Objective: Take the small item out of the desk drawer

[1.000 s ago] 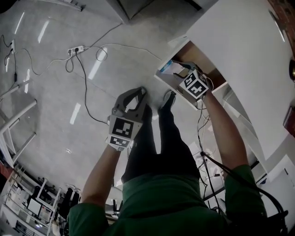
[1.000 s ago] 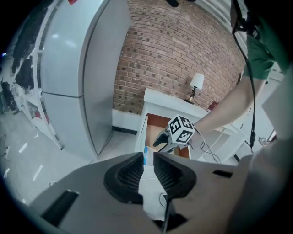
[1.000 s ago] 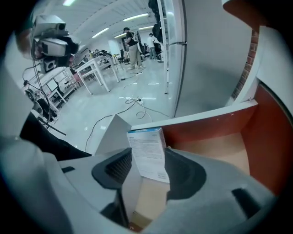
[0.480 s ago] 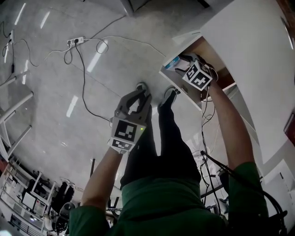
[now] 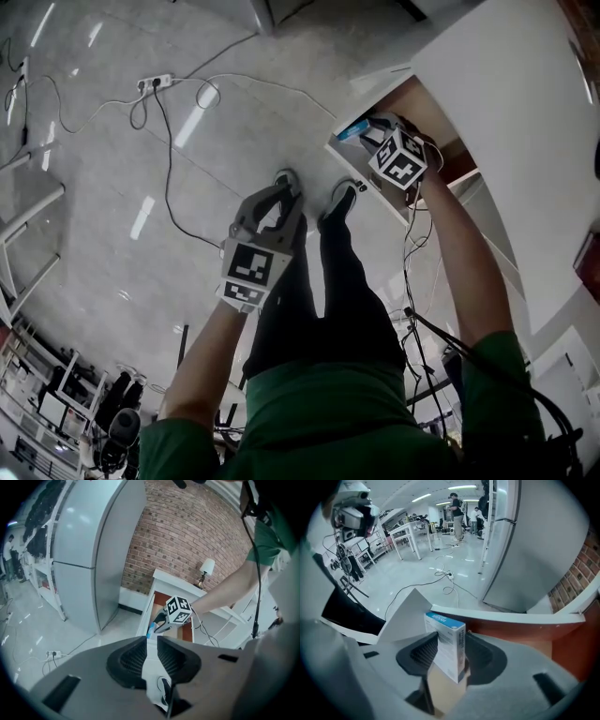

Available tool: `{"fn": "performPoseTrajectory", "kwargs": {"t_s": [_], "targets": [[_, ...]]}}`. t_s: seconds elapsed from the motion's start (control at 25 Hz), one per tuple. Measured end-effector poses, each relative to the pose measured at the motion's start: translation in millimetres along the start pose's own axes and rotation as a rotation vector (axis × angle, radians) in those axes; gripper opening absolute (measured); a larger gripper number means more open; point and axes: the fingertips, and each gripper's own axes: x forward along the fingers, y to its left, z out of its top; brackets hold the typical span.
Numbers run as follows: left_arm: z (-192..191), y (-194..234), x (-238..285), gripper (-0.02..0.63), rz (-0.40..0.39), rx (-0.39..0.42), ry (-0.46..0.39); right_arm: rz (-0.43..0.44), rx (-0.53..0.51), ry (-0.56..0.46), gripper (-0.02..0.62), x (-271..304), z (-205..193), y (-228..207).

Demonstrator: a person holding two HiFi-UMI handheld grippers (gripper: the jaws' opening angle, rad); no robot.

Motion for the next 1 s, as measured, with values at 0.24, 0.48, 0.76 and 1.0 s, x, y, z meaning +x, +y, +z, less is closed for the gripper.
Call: {"fn": "performPoseTrajectory", "kwargs": {"t_s": [0.24,0.48,0.76,1.0], "targets": [[8,-3,-1,0.061,-0.005,-0.003,-0.007,-0.04,0.054,0.0,0.141,-13,-2,4],[17,-14,-6,0.063,-0.01,0.012,-0.021,-0.086,0.101,-0.011,0.104,-32,-9,10],[35,-28,-21,0.061,-0.009,0.037,-0.042,-0.144,0.282,-0.113,0.095,-72,2,6],[63,-33,-39,0.063,-0.003,0.061,-0.077,-0.179,0.448,-0.21,0.095,-113,13,5]]}}
